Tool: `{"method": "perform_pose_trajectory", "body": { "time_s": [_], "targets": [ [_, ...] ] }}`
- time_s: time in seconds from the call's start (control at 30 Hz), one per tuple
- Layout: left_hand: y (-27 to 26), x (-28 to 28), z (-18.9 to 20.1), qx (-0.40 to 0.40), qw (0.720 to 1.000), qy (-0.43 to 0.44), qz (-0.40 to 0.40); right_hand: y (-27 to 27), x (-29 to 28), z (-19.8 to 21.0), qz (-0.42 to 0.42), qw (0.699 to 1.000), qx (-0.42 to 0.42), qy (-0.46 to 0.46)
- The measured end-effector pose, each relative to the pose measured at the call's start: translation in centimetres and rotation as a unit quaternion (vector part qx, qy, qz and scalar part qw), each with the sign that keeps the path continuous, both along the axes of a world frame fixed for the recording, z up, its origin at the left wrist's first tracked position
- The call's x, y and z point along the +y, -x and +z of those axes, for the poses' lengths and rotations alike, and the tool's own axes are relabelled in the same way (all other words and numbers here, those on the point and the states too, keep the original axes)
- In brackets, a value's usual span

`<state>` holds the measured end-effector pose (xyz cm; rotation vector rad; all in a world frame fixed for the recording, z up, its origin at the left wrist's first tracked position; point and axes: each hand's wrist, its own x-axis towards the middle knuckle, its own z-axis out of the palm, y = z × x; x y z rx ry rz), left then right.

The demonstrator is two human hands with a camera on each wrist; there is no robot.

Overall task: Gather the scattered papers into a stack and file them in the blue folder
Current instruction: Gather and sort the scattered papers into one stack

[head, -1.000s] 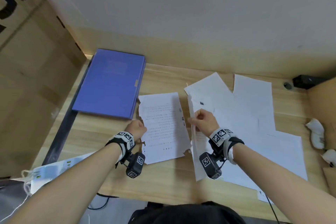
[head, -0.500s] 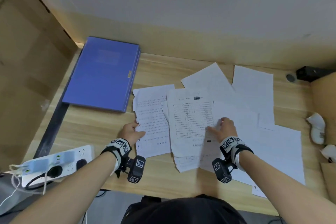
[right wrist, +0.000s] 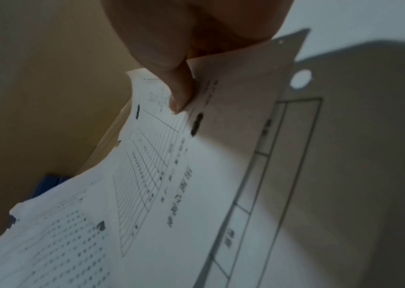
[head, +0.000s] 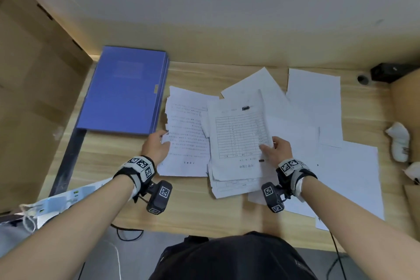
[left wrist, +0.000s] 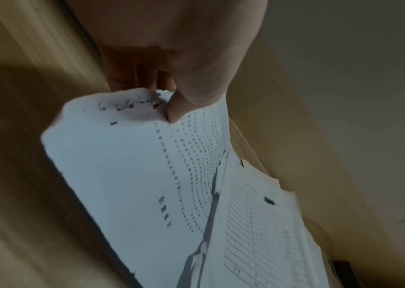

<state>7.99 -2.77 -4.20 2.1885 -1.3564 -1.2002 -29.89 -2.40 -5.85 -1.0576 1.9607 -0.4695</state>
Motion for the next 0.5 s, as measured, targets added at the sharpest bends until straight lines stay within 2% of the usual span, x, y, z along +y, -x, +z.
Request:
{"method": "perform_pose_trajectory", "body": {
  "time_s": [0.27,0.5],
  "targets": [
    [0.3,0.4,-0.3,-0.029,0.998,-0.041,-0.038,0.7,-0.4,2.0,-0.024,0.999,-0.044,0.012],
    [0.8,0.5,-1.3,-0.003,0.998,-0.065,-0.012,1.9,-0.5,1.3,-0.115,0.987,-0.111,0.033]
  ]
}}
